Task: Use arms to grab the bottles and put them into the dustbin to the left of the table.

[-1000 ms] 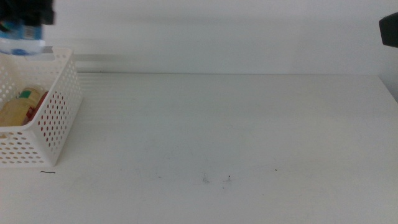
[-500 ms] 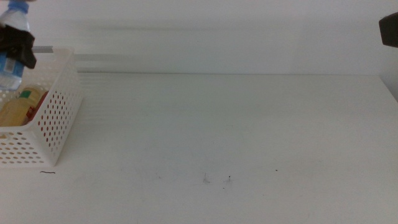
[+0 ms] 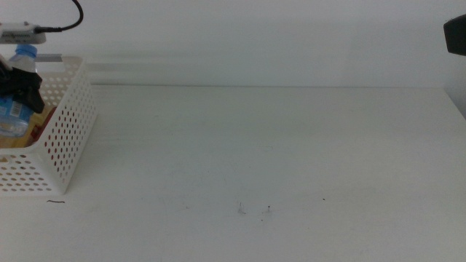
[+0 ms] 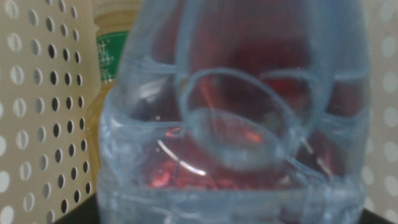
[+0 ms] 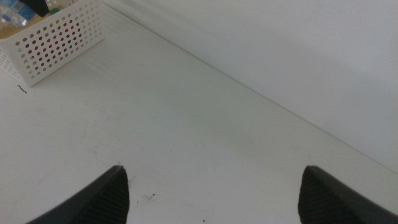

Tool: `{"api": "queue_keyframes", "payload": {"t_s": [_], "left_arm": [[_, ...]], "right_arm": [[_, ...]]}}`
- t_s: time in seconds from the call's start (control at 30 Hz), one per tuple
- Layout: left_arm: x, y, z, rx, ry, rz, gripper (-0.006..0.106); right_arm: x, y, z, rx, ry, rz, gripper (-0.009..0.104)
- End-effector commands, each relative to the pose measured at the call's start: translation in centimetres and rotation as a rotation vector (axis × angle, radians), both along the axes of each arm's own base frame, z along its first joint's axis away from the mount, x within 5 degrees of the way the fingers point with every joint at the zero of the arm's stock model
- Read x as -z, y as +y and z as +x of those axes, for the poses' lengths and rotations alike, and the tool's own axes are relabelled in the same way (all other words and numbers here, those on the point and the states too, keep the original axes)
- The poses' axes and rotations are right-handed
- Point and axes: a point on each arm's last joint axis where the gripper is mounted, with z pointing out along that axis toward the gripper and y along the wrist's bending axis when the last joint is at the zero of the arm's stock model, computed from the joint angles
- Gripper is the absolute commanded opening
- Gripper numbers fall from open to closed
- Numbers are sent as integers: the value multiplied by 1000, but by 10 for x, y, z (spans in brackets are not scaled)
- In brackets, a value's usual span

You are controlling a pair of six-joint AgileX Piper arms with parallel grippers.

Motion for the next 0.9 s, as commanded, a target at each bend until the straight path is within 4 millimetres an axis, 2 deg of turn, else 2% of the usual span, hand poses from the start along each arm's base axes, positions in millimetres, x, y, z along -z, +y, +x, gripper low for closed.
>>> {"api": "queue_keyframes", "payload": {"t_s": [0.0,0.1,0.13,0.2,0.33,0.43,0.53,0.63,0.73,0.87], "left_arm": [[-6,1,2,-2,-40,3,62],[-4,1,2,-3,-31,8,91],[-4,1,2,-6,-28,-2,94],[-4,-1,0,-7,-9,-20,94],[-20,-4,-9,-68,13,-47,94],[-38,-12,-18,-78,-3,-53,94],[-63,-28,-31,-69,-46,-44,94],[-87,-58,-49,-15,-123,-53,94],[-106,-111,-72,124,-259,-94,94],[-131,-176,-113,234,-515,-84,94]], "right_arm": [[-3,-1,-1,-2,-21,6,93],[-3,-1,-1,-3,-22,7,93],[-3,-1,-1,-3,-22,7,93],[-3,-1,-1,-3,-22,7,93],[-3,-1,-1,-3,-22,7,93],[-3,-1,-1,-3,-22,7,93],[-3,-1,-1,-3,-22,7,93],[-3,-1,-1,-3,-22,7,93],[-3,-1,-1,-3,-22,7,93],[-3,-1,-1,-3,-22,7,93]]}}
